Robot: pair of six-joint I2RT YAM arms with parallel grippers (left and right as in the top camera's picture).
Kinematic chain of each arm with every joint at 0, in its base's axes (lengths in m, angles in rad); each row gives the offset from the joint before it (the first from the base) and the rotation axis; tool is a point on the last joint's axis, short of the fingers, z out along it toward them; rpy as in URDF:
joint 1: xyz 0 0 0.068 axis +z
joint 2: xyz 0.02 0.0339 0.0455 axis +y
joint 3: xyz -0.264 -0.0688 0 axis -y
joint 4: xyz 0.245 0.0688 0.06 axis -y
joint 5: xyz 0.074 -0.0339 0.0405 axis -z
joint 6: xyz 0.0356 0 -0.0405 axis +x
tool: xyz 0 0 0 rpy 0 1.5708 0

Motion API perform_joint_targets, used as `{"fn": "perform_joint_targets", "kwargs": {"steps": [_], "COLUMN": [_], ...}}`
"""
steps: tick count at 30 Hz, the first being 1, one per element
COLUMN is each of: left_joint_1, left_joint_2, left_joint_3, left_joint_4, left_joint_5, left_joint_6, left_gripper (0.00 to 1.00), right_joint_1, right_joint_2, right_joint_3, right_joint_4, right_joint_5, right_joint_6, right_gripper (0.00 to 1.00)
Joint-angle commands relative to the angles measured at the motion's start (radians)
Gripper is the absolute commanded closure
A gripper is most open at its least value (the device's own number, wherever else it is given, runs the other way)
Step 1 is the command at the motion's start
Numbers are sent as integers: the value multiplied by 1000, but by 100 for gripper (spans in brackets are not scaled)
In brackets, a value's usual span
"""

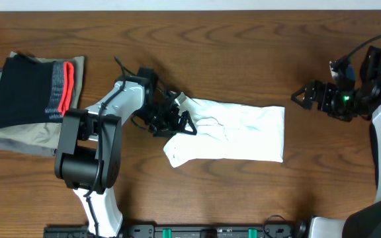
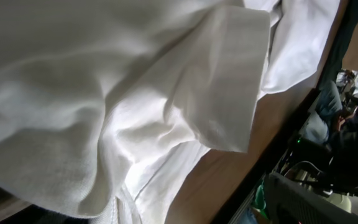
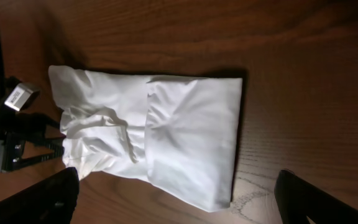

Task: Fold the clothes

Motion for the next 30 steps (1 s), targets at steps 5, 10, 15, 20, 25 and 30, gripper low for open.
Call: {"fn": "perform_joint_targets", "kwargs": {"steps": [5,10,15,20,25,30], "left_joint_1": [2,2,2,-11,-60,-102], "left_joint_2": [12,12,12,12,12,13], "left_joint_3": [-4,-4,-4,-4,-4,-4], "left_joint_4": [31,97,155,145,149,177], "left_joint_5": [-90,-130,-151,-151,-152,-209], "left_joint_6": [-76,-202,-279,-278,-278,-314], "left_gripper": [12,12,12,12,12,12], "right_joint_1": [3,8,21,29,30,30], "right_joint_2": [-2,-2,0,0,0,0], "right_joint_3": [-1,-3,-3,-3,-3,-3], "right_joint_4": [-5,-5,-4,-3,-2,-4], "right_joint_5": [1,1,2,2,2,2], "right_joint_6": [-18,-18,-19,-19,-19,-19], "right_gripper": [2,2,2,2,2,2]}}
